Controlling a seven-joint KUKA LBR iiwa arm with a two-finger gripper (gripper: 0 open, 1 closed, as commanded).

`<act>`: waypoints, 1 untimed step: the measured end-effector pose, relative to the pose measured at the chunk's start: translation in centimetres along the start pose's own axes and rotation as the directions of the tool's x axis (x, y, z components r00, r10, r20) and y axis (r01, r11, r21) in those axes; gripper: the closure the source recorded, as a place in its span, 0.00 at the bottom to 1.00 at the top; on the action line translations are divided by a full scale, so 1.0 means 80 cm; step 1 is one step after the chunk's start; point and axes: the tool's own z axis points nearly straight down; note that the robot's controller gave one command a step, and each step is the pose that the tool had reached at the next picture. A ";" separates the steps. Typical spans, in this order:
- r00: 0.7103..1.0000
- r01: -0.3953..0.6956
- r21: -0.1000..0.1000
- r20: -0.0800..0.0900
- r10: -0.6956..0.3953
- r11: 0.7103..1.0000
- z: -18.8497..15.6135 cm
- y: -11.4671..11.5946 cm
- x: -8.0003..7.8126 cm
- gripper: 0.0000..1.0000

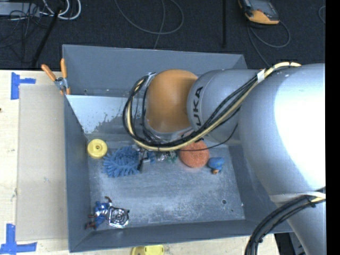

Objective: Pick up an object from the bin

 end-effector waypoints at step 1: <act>1.000 0.026 0.000 -0.004 -0.026 1.000 -0.002 0.001 0.001 1.00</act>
Offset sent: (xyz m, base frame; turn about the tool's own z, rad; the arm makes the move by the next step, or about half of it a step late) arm 0.0000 0.0001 0.0573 0.0000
